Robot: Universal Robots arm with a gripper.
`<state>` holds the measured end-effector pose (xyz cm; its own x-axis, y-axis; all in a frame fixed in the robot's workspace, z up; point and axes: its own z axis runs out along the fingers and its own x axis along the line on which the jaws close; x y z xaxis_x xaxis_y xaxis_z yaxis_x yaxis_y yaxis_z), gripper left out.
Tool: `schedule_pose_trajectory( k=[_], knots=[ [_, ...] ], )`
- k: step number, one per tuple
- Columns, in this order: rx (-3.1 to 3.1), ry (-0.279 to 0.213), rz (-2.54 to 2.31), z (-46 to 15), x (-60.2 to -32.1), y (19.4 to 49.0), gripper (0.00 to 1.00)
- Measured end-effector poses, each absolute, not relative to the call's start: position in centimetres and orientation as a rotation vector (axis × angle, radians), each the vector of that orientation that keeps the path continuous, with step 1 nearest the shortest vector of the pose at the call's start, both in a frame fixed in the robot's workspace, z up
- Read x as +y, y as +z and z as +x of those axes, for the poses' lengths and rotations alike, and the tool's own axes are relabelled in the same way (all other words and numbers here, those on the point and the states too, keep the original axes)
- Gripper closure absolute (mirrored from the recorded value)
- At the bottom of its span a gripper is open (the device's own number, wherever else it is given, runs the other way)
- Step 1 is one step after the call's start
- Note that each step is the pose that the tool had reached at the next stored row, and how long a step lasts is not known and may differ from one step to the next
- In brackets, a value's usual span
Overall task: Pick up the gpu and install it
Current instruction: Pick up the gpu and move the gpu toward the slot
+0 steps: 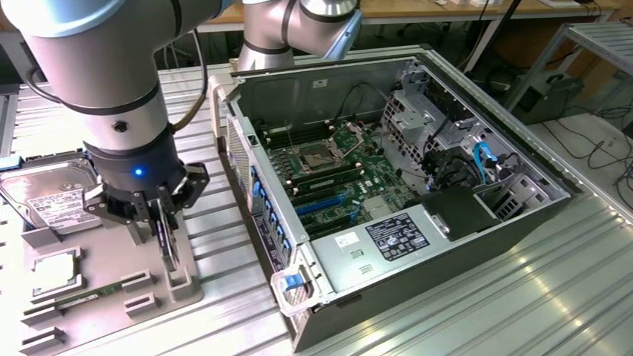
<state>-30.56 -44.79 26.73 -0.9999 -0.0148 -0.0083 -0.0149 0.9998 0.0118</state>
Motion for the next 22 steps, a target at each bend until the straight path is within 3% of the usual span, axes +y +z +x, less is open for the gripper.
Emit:
schedule_pose_trajectory(
  k=[22],
  knots=[
    [3.133, 0.018, -0.023, -30.6, -44.8, 29.7, 0.72]
  ],
)
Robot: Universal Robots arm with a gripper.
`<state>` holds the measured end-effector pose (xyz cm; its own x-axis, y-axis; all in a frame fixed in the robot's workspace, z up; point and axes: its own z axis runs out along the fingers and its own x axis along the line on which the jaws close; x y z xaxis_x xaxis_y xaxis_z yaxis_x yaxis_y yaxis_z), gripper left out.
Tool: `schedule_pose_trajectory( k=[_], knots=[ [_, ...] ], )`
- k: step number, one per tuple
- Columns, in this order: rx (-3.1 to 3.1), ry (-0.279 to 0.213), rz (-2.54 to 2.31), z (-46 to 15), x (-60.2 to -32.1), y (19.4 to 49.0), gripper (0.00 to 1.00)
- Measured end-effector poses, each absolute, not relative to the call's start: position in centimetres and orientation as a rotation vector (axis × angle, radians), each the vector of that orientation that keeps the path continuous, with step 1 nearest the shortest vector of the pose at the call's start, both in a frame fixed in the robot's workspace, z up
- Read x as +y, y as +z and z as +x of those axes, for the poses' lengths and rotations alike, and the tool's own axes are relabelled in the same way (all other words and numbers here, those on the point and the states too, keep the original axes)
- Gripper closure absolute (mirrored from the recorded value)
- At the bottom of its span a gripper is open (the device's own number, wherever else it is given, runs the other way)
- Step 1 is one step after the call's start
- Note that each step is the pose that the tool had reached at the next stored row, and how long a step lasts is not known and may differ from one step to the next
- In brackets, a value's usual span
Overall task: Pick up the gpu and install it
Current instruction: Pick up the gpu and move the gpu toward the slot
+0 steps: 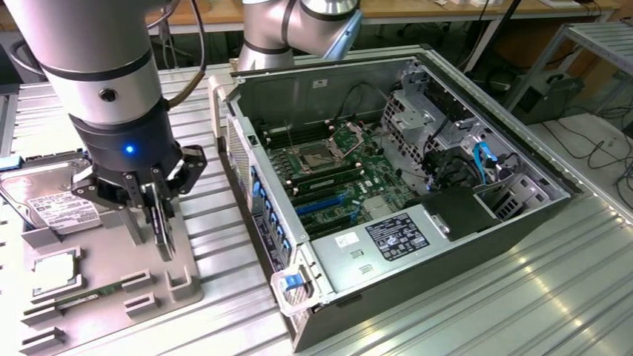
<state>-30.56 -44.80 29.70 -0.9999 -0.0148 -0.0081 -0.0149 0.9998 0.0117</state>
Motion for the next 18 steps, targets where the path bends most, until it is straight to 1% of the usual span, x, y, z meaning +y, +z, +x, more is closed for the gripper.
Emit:
schedule_pose_trajectory(
  k=[18],
  knots=[
    [3.133, 0.018, -0.023, -30.6, -44.8, 32.8, 0.72]
  ],
)
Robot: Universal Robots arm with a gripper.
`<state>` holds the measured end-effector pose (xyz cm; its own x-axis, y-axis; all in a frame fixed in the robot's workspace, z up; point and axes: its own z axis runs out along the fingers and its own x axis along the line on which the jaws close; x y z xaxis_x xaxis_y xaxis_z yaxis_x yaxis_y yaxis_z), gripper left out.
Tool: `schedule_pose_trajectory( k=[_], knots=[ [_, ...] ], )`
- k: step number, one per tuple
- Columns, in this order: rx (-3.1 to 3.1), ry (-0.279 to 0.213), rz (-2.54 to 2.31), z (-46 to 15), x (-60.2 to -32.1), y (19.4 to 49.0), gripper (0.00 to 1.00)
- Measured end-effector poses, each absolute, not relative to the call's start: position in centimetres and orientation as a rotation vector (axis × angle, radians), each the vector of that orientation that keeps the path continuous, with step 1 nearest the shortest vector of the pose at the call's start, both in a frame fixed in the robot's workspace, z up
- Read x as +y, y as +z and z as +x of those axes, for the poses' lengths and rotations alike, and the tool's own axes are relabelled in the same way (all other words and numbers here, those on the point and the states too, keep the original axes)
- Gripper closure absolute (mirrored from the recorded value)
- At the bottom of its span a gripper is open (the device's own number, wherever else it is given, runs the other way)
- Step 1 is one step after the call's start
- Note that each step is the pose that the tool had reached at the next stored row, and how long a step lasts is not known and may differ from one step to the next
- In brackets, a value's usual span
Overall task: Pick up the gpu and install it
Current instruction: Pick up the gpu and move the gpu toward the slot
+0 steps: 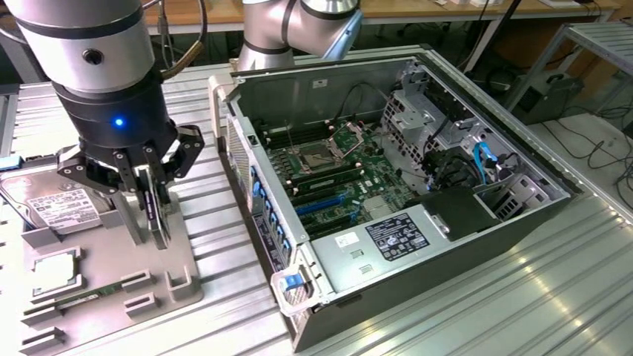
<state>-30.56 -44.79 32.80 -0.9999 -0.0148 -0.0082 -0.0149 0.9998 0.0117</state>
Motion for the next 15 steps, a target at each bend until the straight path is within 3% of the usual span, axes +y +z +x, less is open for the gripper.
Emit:
schedule_pose_trajectory(
  k=[15],
  knots=[
    [3.133, 0.018, -0.023, -30.6, -44.8, 36.0, 0.72]
  ],
)
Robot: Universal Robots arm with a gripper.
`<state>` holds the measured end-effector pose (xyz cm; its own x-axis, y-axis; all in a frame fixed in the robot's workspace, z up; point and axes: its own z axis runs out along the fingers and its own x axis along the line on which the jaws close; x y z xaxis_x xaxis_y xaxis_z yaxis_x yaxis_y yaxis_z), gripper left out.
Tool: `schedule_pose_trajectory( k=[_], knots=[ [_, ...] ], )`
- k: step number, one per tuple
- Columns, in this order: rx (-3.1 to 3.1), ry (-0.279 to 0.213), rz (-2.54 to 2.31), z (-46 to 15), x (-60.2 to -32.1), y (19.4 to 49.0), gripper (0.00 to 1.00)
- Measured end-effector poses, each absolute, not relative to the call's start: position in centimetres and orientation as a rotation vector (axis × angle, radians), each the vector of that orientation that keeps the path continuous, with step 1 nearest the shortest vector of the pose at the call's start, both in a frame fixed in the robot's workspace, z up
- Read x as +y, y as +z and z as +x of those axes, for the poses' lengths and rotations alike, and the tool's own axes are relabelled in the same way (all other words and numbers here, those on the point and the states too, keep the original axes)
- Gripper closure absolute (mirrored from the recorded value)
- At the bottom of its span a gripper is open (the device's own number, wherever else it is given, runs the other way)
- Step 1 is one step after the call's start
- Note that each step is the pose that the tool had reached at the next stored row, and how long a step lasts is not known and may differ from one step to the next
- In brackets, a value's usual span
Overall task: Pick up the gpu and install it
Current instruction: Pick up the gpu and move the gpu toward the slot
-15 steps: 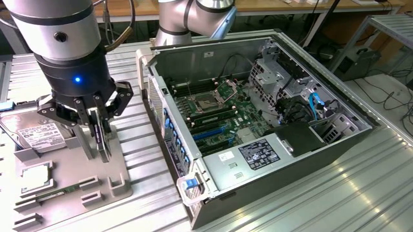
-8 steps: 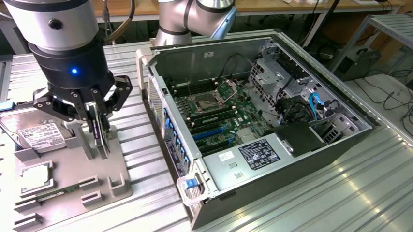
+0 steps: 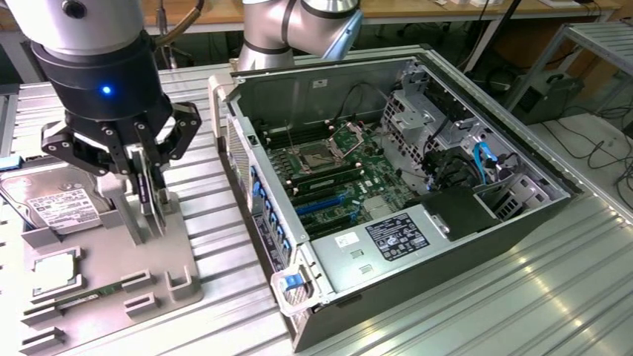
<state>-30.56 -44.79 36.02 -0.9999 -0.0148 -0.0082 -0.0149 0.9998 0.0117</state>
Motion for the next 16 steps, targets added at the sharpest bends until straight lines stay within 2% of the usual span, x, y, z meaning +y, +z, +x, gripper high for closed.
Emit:
schedule_pose_trajectory(
  k=[16],
  knots=[
    [3.133, 0.019, -0.023, -30.6, -44.8, 41.1, 0.72]
  ],
)
